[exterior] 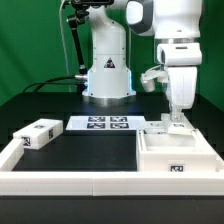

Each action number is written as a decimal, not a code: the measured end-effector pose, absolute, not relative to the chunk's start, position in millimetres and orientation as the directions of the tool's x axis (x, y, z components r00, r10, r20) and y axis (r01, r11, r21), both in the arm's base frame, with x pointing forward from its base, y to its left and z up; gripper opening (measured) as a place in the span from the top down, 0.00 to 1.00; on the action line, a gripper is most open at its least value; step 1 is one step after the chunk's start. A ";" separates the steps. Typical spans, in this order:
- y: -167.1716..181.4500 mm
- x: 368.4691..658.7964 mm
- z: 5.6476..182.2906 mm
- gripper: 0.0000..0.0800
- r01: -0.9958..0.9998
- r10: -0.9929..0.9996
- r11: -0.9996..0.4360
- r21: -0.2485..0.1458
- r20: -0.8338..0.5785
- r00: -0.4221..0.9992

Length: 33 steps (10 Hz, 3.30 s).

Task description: Assemble cabinet

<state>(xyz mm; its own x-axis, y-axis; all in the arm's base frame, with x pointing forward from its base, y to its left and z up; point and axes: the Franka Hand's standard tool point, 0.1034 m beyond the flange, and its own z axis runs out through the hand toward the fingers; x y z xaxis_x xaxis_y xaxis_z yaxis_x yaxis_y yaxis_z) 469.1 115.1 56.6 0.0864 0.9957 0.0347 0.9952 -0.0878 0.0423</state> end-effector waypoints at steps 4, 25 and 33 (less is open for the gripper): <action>114.5 471.6 55.7 0.91 0.995 0.995 -0.091 0.042 0.035 0.089; 108.6 581.2 55.9 0.91 0.998 0.998 -0.060 0.006 0.005 0.060; 101.9 546.8 80.3 0.19 0.995 0.996 -0.091 0.033 -0.008 0.091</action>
Offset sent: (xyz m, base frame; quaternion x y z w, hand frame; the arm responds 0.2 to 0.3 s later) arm 0.0000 0.0000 0.0000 0.0000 0.0000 0.0000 1.0000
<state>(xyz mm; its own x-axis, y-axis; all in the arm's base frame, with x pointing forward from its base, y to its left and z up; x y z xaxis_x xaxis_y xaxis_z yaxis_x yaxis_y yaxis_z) 546.8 101.9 80.3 0.0909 0.9958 -0.0081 0.9953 -0.0906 0.0331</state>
